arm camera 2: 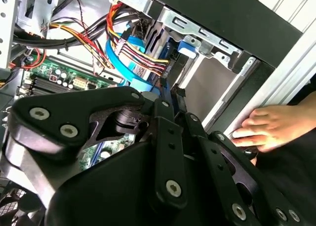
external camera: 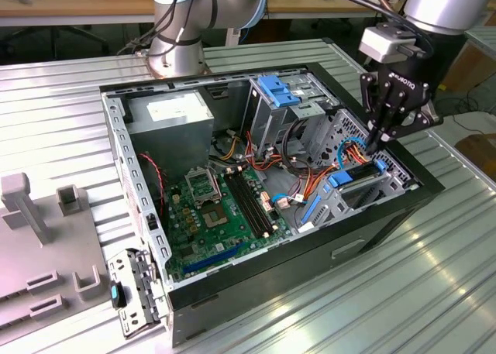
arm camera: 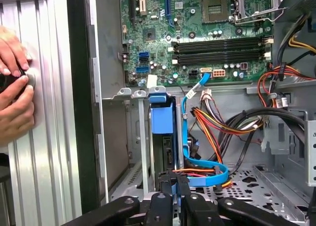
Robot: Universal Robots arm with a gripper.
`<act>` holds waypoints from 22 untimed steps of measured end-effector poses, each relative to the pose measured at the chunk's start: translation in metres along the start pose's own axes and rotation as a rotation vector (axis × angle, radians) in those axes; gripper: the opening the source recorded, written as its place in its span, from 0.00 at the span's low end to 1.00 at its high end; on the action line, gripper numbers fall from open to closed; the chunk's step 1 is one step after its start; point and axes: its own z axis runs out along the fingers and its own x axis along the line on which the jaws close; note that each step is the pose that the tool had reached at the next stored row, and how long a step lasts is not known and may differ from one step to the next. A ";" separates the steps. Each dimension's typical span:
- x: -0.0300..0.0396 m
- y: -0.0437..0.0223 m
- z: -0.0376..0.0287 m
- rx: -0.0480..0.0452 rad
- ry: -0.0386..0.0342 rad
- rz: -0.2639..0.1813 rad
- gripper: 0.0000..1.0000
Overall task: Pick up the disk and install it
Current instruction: 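Insert the second disk wire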
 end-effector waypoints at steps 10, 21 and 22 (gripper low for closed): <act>-0.0001 0.0019 0.0014 0.0030 -0.0002 0.000 0.16; -0.0004 0.0057 0.0042 0.0084 0.0038 0.001 0.16; -0.0002 0.0087 0.0045 0.0221 0.0030 0.004 0.16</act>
